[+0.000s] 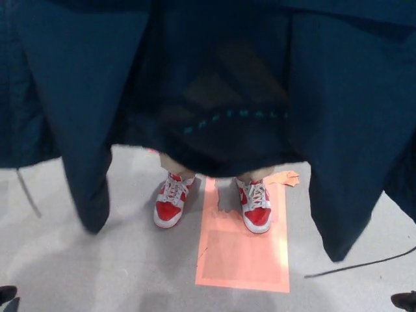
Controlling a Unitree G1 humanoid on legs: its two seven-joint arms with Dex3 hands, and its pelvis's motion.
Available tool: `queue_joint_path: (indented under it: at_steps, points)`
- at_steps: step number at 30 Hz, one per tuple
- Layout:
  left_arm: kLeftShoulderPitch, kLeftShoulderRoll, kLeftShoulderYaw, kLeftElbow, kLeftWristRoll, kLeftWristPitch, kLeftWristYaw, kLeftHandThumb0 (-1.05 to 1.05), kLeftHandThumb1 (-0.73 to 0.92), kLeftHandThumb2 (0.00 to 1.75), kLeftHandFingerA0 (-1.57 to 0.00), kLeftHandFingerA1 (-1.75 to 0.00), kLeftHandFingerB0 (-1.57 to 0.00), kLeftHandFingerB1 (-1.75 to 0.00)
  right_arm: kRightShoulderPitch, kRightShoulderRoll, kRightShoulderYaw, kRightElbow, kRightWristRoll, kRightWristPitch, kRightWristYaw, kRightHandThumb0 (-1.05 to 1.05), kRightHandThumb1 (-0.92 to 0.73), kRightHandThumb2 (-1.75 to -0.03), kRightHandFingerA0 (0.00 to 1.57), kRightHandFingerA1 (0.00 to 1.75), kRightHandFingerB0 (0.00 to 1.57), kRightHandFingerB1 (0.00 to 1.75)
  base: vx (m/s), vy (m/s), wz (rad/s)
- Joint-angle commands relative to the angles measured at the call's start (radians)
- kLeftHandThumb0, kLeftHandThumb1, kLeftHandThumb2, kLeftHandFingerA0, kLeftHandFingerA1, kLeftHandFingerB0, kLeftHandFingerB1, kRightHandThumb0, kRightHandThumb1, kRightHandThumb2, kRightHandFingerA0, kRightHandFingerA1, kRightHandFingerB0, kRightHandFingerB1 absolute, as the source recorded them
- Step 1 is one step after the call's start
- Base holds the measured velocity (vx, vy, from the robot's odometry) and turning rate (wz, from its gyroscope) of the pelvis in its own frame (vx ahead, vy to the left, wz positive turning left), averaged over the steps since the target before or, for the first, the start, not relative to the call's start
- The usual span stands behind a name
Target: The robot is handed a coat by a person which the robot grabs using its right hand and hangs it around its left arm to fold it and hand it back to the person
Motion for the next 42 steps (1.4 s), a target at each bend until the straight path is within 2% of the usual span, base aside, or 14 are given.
queue_joint_path:
  at_steps: [1, 2, 13, 15, 19, 23, 24, 25, 31, 33, 34, 37, 39, 42]
  points:
    - [0.003, 0.014, 0.010, 0.028, -0.006, -0.057, -0.035, -0.63, 0.92, 0.68, -0.22, -0.32, -0.25, -0.33, 0.009, -0.013, -0.040, 0.019, 0.026, -0.031, -0.015, -0.35, -0.53, -1.11, 0.00, 0.48, 0.00, 0.47, 0.00, 0.000, 0.00]
    - [0.008, 0.015, 0.011, 0.028, -0.007, -0.062, -0.038, -0.64, 0.92, 0.68, -0.22, -0.31, -0.30, -0.34, 0.011, -0.010, -0.048, 0.020, 0.030, -0.031, -0.021, -0.83, -0.78, -1.12, 0.07, 0.42, 0.03, 0.36, 0.00, 0.000, 0.00]
    - [0.028, -0.007, 0.014, 0.020, -0.016, -0.098, -0.039, -0.34, 0.59, 1.13, 0.00, -0.47, 0.00, -0.48, 0.146, 0.065, -0.220, -0.344, 0.135, -0.405, -0.124, -0.76, -0.88, -0.67, 0.13, 0.29, 0.09, 0.24, 0.00, 0.000, 0.00]
    - [0.034, -0.011, 0.016, 0.011, -0.019, -0.113, -0.051, -0.34, 0.60, 1.14, 0.00, -0.47, 0.00, -0.48, 0.229, 0.094, -0.229, -0.598, 0.138, -0.465, -0.145, -0.73, -0.69, -1.05, 0.05, 0.42, 0.04, 0.34, 0.00, 0.000, 0.00]
    - [0.049, -0.024, 0.024, 0.003, -0.032, -0.116, -0.063, -0.35, 0.58, 1.13, 0.00, -0.47, 0.00, -0.48, 0.351, 0.136, -0.231, -0.986, 0.167, -0.446, -0.126, -0.75, -0.89, -0.68, 0.13, 0.29, 0.10, 0.25, 0.00, 0.000, 0.00]
    - [0.070, -0.027, 0.017, 0.005, -0.025, -0.126, -0.064, -0.71, 0.92, 0.72, -0.16, -0.33, -0.09, -0.26, 0.405, 0.144, -0.236, -1.311, 0.177, -0.462, -0.113, -0.85, -0.73, -1.05, 0.17, 0.46, 0.02, 0.36, 0.00, 0.000, 0.00]
    - [0.075, -0.027, 0.021, 0.005, -0.029, -0.130, -0.071, -0.71, 0.76, 1.09, -0.07, -0.45, -0.01, -0.36, 0.399, 0.147, -0.237, -1.401, 0.190, -0.439, -0.108, -0.77, -0.87, -0.67, 0.17, 0.31, 0.12, 0.26, 0.00, 0.000, 0.00]
    - [0.077, -0.026, 0.025, 0.006, -0.033, -0.121, -0.072, -0.72, 0.75, 1.08, -0.05, -0.44, -0.04, -0.39, 0.373, 0.142, -0.246, -1.494, 0.175, -0.416, -0.111, -0.36, -0.50, -1.09, 0.00, 0.47, 0.00, 0.47, 0.00, 0.000, 0.00]
    - [0.082, -0.016, 0.024, 0.008, -0.029, -0.130, -0.070, -0.35, 0.58, 1.13, 0.00, -0.47, 0.00, -0.48, 0.214, 0.118, -0.286, -1.733, 0.142, -0.275, -0.114, -0.37, -0.48, -1.08, 0.00, 0.47, 0.00, 0.47, 0.00, 0.000, 0.00]
    - [0.073, -0.020, 0.043, 0.015, -0.050, -0.100, -0.084, -0.73, 0.74, 1.07, -0.06, -0.44, -0.02, -0.36, 0.150, 0.101, -0.287, -1.764, 0.161, -0.246, -0.105, -0.80, -0.89, -0.67, 0.17, 0.31, 0.12, 0.27, 0.00, 0.000, 0.00]
    - [0.073, -0.017, 0.032, 0.014, -0.038, -0.105, -0.077, -0.73, 0.92, 0.72, -0.12, -0.30, -0.09, -0.27, 0.122, 0.094, -0.292, -1.787, 0.152, -0.220, -0.102, -0.83, -0.72, -1.08, 0.13, 0.44, 0.00, 0.35, 0.00, 0.000, 0.00]
    - [0.080, -0.014, 0.020, 0.009, -0.024, -0.134, -0.074, -0.77, 0.79, 1.10, -0.11, -0.46, 0.00, -0.34, 0.057, 0.078, -0.283, -1.837, 0.177, -0.200, -0.085, -0.84, -0.83, -0.70, 0.18, 0.28, 0.10, 0.24, 0.00, 0.000, 0.00]
    - [0.080, -0.013, 0.025, 0.005, -0.029, -0.138, -0.078, -0.75, 0.92, 0.72, -0.18, -0.33, -0.08, -0.25, 0.038, 0.091, -0.272, -1.868, 0.182, -0.183, -0.088, -0.37, -0.46, -1.06, 0.00, 0.46, 0.00, 0.47, 0.00, 0.000, 0.00]
    - [0.073, -0.015, 0.030, 0.011, -0.033, -0.120, -0.063, -0.77, 0.76, 1.08, -0.12, -0.46, -0.01, -0.38, -0.026, 0.106, -0.258, -1.908, 0.163, -0.156, -0.096, -0.36, -0.48, -1.07, 0.00, 0.46, 0.00, 0.47, 0.00, 0.000, 0.00]
